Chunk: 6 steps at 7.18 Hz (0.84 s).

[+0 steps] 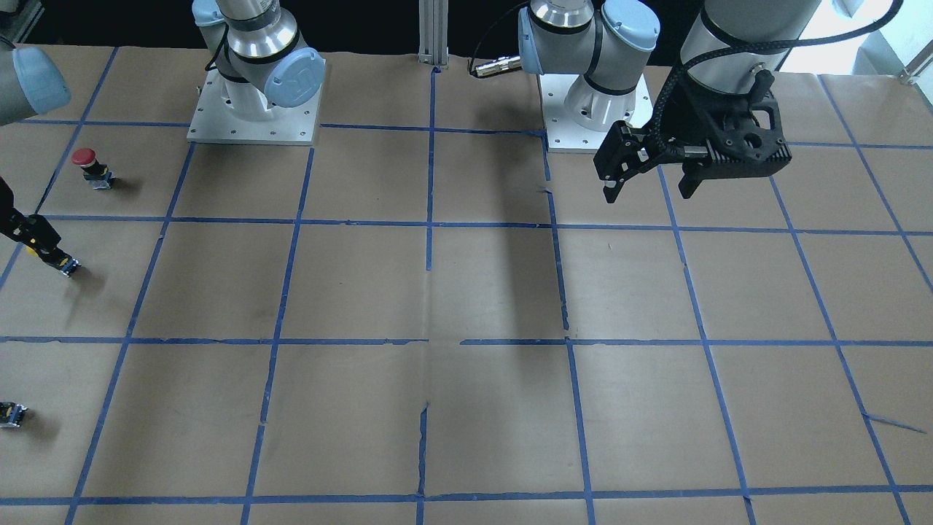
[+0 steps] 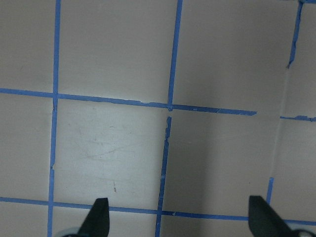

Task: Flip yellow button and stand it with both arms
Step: 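Set the yellow button upright on the table with the right gripper, then open the right gripper and raise it away from the standing button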

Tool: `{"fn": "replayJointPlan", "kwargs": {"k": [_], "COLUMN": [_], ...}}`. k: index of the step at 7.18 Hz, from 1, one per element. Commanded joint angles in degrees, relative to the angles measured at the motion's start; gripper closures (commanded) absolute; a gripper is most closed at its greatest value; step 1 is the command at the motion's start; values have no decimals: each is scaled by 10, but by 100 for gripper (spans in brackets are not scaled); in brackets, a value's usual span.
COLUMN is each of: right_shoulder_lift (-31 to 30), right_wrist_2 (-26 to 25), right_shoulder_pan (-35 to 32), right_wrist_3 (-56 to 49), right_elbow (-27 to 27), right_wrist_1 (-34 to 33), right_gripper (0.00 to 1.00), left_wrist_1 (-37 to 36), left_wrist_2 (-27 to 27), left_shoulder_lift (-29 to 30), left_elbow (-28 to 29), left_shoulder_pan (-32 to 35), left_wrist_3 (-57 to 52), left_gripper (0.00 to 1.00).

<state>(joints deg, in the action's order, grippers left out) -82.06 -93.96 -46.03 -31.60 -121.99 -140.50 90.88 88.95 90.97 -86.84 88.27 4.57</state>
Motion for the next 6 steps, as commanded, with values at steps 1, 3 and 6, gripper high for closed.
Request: {"fn": "replayJointPlan", "kwargs": {"k": [1, 3, 6], "right_shoulder_lift": [-34, -89, -114], "right_wrist_2": [1, 1, 4], "right_shoulder_pan": [-25, -67, -123], "right_wrist_3": [0, 8, 54], "right_elbow": [55, 177, 312], "right_wrist_1": [98, 336, 554], "right_gripper": [0, 0, 0], "left_wrist_1": [0, 0, 0], "left_wrist_2": [0, 0, 0], "left_shoulder_lift": [-1, -1, -2], "left_elbow": [0, 0, 1], "left_shoulder_pan": [0, 0, -1], "left_wrist_3": [0, 0, 0], "left_gripper": [0, 0, 0]}}
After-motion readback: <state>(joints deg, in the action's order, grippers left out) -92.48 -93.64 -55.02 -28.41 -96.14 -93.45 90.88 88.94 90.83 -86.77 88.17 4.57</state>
